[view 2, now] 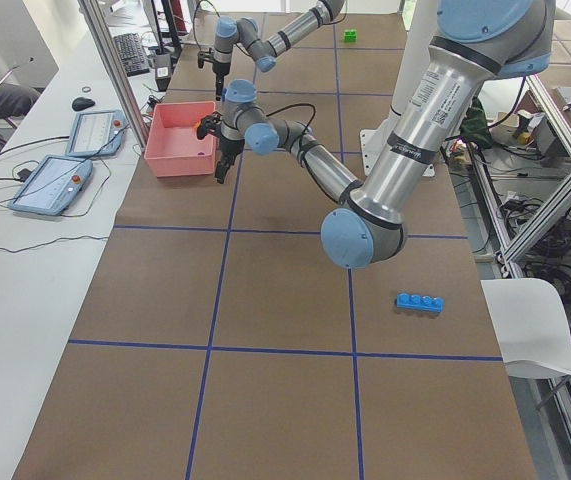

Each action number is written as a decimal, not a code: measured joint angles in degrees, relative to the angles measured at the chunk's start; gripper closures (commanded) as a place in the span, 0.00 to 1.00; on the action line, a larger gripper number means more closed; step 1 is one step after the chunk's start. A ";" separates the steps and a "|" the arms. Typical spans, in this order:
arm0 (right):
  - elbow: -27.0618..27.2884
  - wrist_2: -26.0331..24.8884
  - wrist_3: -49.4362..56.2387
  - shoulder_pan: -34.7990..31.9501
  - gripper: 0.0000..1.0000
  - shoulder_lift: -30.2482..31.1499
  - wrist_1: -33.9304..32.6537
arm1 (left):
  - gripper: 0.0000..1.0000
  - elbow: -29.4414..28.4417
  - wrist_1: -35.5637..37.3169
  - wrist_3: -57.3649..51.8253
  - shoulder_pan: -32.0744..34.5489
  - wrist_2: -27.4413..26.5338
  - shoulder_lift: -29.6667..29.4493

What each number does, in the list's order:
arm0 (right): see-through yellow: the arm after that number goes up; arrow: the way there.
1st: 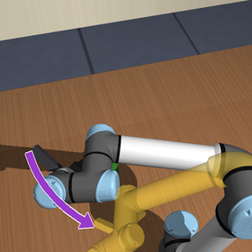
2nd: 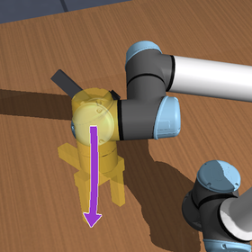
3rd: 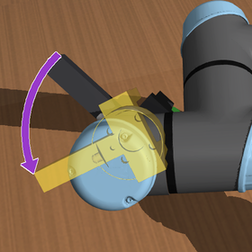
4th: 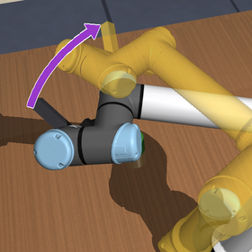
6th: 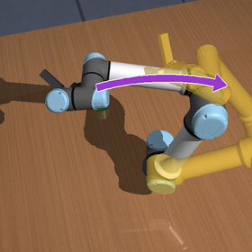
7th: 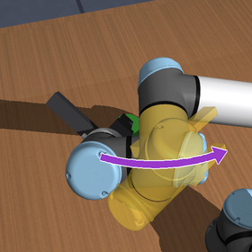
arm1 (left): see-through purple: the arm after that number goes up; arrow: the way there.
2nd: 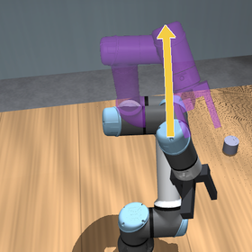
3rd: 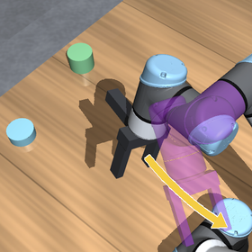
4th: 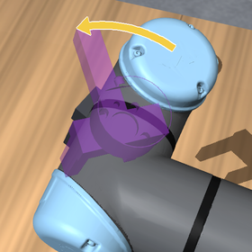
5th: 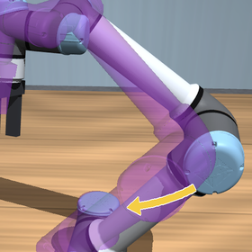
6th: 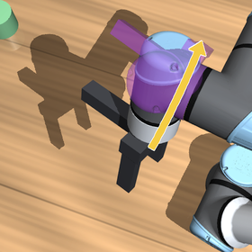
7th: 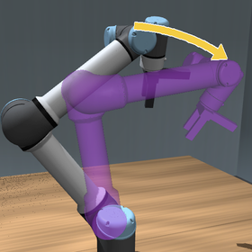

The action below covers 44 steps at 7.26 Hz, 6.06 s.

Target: Put all blocks into box

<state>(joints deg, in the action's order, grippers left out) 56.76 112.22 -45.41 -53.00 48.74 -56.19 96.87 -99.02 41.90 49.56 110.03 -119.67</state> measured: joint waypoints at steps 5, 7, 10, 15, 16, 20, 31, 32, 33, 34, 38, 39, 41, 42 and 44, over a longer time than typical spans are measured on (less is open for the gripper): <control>4.76 -0.54 -0.77 0.45 0.93 4.30 0.34 | 0.00 0.02 -0.17 0.55 -0.07 -0.07 0.05; 5.63 -0.54 -1.73 0.93 1.00 3.88 0.08 | 0.00 0.00 -0.26 0.55 -0.07 -0.08 0.08; 9.33 -0.36 -3.05 0.29 1.00 2.58 -0.60 | 0.00 -0.01 -0.29 0.63 -0.07 -0.08 0.13; 4.19 -1.06 -13.71 -0.21 1.00 -15.09 -14.11 | 0.00 -0.01 -0.38 0.64 -0.07 -0.08 0.14; -1.54 -2.33 -14.77 0.09 1.00 -19.93 -14.40 | 0.00 -0.01 -0.38 0.64 -0.07 -0.08 0.14; -9.94 -8.48 -19.69 3.77 0.33 -26.43 -14.31 | 0.00 -0.01 -0.38 0.64 -0.07 -0.08 0.14; 28.61 1.91 -10.83 0.27 0.01 -6.42 -34.49 | 0.00 19.58 -0.55 -0.08 -4.46 -0.20 25.24; 36.20 3.58 -8.20 -1.27 0.01 -0.42 -36.52 | 0.00 22.26 -0.58 0.20 -5.58 -0.06 30.35; 43.59 5.15 -4.97 -2.90 0.01 5.41 -39.09 | 0.00 23.90 -0.64 0.37 -6.62 0.08 34.90; 49.70 6.20 -1.61 -4.35 0.01 10.48 -41.36 | 0.00 25.05 -0.69 0.43 -7.87 0.17 38.99; 59.62 8.64 6.99 -7.98 0.01 20.78 -43.17 | 0.00 25.85 -6.15 6.27 -15.92 4.86 54.41; 60.74 8.69 7.73 -8.24 0.01 21.57 -43.20 | 0.00 24.94 -11.91 8.65 -18.64 5.69 59.25; 61.96 8.70 8.12 -8.34 0.01 21.96 -43.16 | 0.03 23.18 -21.49 10.33 -23.08 7.91 67.28; 62.22 8.66 8.21 -8.35 0.01 21.97 -43.14 | 0.05 22.63 -23.35 10.68 -25.07 9.37 68.84; 62.59 8.50 8.30 -8.35 0.01 22.00 -43.08 | 0.05 19.99 -27.69 12.09 -28.90 11.03 69.51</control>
<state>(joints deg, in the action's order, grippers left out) 119.35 120.72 -37.11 -61.35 70.74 -99.27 116.86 -126.71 53.99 20.66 121.06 -50.16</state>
